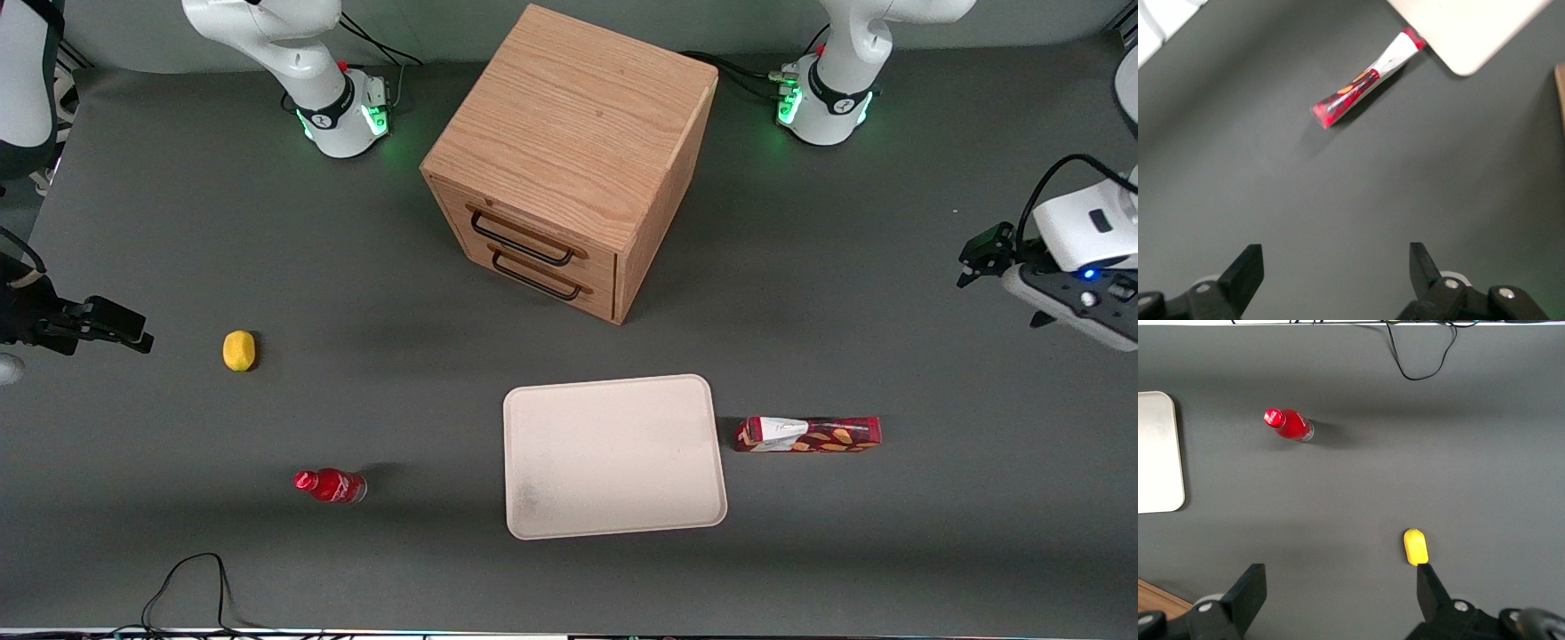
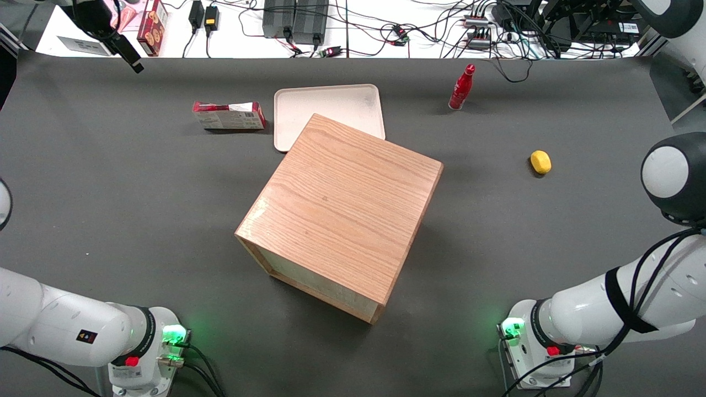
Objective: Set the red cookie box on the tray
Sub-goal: 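Move the left gripper down over the red-and-white cookie box, then lower the open left gripper around the cookie box and close it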
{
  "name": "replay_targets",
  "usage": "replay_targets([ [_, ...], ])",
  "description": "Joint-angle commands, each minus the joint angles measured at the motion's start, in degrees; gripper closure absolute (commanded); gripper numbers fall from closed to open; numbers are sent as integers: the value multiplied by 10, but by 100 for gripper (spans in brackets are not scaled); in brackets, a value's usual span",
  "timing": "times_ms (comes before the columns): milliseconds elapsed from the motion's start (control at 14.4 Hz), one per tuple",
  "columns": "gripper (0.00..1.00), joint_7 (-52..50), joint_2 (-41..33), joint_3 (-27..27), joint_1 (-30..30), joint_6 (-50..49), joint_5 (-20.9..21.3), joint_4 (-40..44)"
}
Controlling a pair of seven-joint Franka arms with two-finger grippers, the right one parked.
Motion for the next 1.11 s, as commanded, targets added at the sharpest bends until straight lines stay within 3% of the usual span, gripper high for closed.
replay_targets([
  [0,4,135,44,-2,3,24,-10,11],
  [348,4,243,130,-14,-5,26,-10,54],
  [557,4,257,182,-14,-18,27,-12,80],
  [1043,4,269,284,-34,-47,150,-40,91],
])
